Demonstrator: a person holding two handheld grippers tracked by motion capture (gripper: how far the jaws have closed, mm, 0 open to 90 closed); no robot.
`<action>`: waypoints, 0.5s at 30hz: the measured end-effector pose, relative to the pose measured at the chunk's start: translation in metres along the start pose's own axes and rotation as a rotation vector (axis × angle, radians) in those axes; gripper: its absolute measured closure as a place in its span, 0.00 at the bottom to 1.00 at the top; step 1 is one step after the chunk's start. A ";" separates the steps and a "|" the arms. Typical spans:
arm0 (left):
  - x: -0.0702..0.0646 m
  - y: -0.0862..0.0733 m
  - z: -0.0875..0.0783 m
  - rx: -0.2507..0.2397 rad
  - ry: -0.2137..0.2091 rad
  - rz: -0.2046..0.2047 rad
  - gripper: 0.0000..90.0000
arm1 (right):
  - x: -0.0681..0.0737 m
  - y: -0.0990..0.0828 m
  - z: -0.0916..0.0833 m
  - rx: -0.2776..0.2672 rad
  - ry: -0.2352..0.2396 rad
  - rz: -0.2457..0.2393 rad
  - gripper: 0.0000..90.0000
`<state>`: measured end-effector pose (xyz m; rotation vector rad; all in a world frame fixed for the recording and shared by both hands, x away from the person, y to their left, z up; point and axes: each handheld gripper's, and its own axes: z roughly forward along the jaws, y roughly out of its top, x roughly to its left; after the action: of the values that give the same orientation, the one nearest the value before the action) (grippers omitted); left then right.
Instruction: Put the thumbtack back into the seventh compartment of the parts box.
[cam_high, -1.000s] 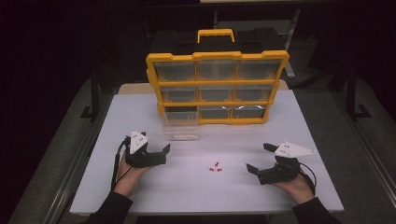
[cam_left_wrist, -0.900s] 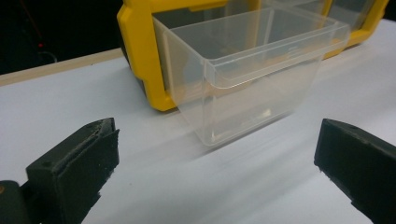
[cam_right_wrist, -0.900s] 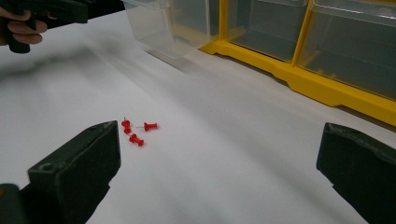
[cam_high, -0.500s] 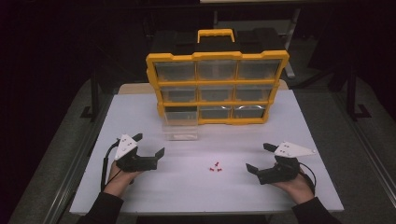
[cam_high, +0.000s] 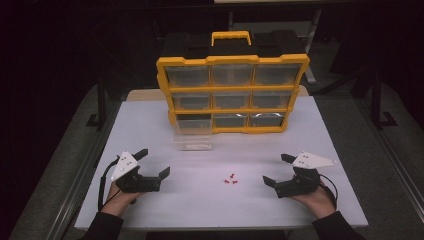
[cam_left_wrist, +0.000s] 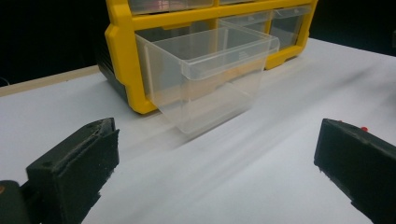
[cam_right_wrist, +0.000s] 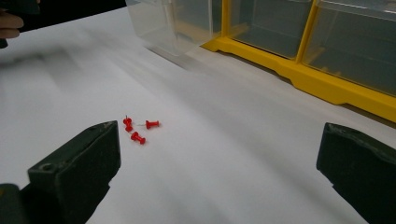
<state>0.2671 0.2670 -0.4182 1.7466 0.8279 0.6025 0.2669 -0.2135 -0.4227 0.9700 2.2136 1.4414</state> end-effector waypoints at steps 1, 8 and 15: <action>-0.001 -0.001 -0.001 -0.004 -0.002 0.000 0.00 | 0.000 0.000 0.000 0.001 0.001 -0.005 0.00; -0.004 -0.007 -0.009 0.003 -0.017 0.002 0.00 | 0.000 0.000 0.001 0.011 0.007 0.000 0.00; -0.004 -0.007 -0.011 -0.012 -0.019 -0.013 0.00 | 0.002 0.002 0.002 0.027 0.023 -0.008 0.00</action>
<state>0.2543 0.2718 -0.4216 1.7327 0.8207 0.5806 0.2676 -0.2099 -0.4215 0.9563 2.2570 1.4293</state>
